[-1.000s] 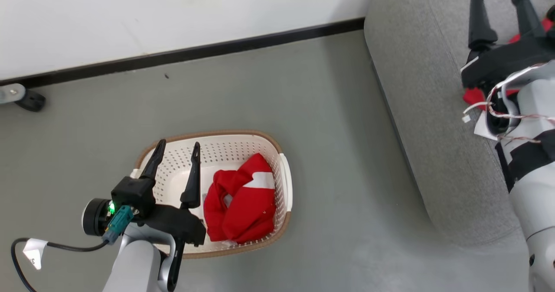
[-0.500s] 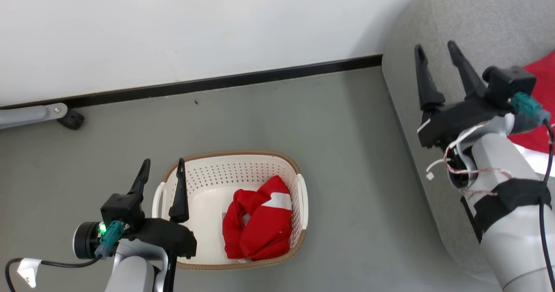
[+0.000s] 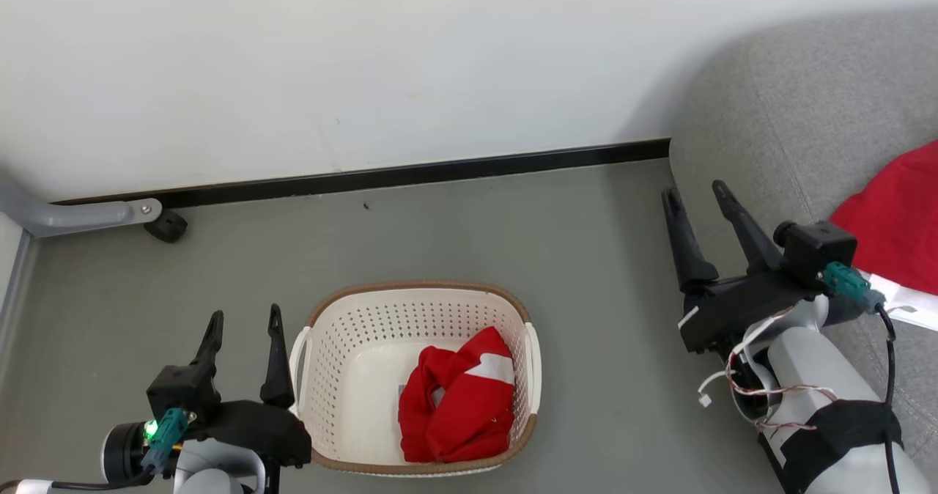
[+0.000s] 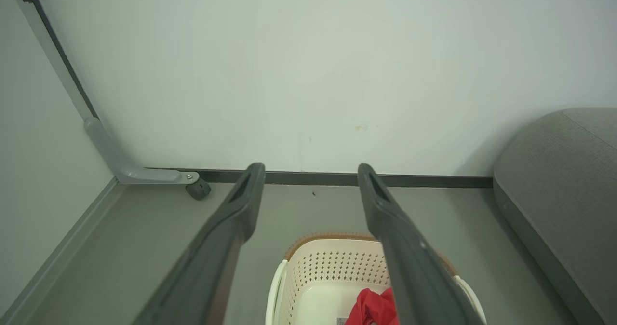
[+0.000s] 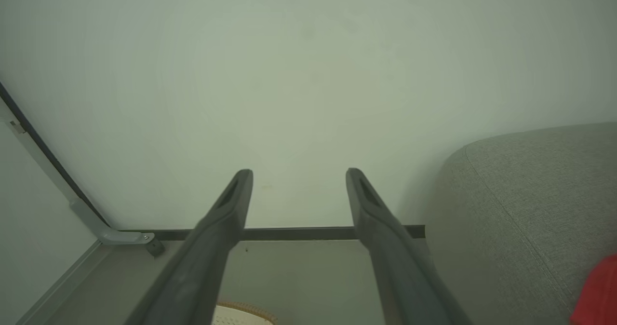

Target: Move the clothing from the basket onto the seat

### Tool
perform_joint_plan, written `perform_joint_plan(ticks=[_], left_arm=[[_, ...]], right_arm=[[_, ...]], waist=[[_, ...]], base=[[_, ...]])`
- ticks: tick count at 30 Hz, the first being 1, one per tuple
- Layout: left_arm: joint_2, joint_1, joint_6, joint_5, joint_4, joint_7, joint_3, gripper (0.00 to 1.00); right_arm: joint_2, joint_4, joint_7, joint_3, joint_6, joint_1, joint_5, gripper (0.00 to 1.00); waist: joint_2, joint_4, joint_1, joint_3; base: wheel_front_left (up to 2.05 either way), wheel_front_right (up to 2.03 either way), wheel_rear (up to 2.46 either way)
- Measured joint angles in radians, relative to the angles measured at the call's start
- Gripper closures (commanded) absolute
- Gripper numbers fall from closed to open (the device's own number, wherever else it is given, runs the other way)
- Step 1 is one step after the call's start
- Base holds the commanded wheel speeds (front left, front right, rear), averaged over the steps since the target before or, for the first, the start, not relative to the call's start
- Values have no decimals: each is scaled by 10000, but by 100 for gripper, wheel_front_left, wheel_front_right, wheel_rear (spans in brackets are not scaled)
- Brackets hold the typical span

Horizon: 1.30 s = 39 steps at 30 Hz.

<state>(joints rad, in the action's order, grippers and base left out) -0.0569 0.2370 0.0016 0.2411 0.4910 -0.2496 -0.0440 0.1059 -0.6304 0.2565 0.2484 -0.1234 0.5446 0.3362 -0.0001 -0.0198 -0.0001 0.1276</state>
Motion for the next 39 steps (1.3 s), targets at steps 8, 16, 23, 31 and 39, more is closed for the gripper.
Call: perform_joint_plan(ticks=[8,16,23,31,39], left_arm=[[-29,-459,104,-38,-8,0,351,0],[-23,-844,161,-111,4,0,491,0],[-23,-1296,190,-157,73,0,631,0],[-21,-1660,192,-230,6,0,681,0],[-17,-1856,188,-326,-90,0,686,0]], right_arm=[[-180,545,0,-165,0,-1187,274,0],[-247,786,0,-405,0,-2068,353,0],[-297,989,0,-148,46,-2700,155,0],[-349,1137,-2,188,48,-3212,-284,0],[-357,1229,-2,374,201,-3292,-754,0]], waist=[[0,170,0,-436],[1,231,1,-755],[1,242,0,-1098],[1,284,0,-1259],[1,295,0,-1292]], base=[[0,0,0],[0,0,0],[0,0,0],[0,0,0],[0,0,0]])
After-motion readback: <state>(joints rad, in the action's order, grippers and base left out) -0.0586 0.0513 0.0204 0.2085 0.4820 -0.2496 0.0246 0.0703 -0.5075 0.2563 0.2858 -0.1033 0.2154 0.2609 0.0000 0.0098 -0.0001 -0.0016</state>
